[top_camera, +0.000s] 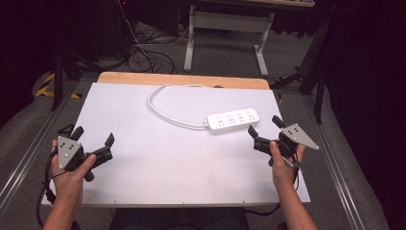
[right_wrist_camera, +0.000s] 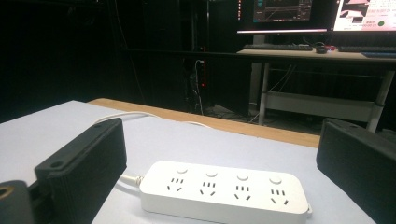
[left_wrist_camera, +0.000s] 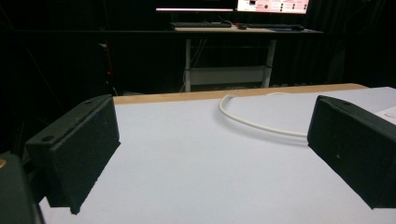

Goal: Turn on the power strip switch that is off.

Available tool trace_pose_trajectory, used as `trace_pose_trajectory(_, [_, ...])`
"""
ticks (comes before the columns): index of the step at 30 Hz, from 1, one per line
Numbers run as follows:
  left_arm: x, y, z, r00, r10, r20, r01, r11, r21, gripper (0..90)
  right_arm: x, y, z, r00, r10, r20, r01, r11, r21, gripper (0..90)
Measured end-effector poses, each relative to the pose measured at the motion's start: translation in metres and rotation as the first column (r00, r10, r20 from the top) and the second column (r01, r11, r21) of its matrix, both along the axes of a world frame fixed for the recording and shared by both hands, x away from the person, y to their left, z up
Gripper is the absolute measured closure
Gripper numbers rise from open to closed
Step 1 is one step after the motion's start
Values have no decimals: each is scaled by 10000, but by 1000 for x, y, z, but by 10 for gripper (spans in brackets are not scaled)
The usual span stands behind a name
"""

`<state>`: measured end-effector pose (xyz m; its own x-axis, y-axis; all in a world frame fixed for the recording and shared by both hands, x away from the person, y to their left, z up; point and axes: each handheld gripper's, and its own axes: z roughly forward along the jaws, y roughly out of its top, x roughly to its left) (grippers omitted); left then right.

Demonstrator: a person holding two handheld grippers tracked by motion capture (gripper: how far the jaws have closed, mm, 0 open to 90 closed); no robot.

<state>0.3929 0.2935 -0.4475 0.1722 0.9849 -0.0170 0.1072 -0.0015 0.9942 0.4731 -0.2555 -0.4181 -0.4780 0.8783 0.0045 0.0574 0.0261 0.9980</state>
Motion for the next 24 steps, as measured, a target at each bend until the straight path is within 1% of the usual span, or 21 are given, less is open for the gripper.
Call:
trace_pose_trajectory(11, [0, -1, 0, 10000, -62, -15, 62, 10000, 55, 27, 0, -2, 0, 10000, -89, 33, 89, 9999, -69, 20])
trace_pose_trajectory(17, [0, -3, 0, 9998, -188, -9, 188, 9998, 87, 28, -1, -4, -1, 9998, -162, -87, 162, 9999, 33, 20])
trace_pose_trajectory(19, [0, -3, 1, 9998, -195, 14, 195, 9998, 38, 28, -2, -6, -2, 9997, -218, -138, 219, 9997, 102, 20])
trace_pose_trajectory(24, [0, -4, 2, 9997, -215, 65, 215, 9998, -1, 28, -4, -8, -2, 9994, -332, -108, 333, 9994, 66, 20])
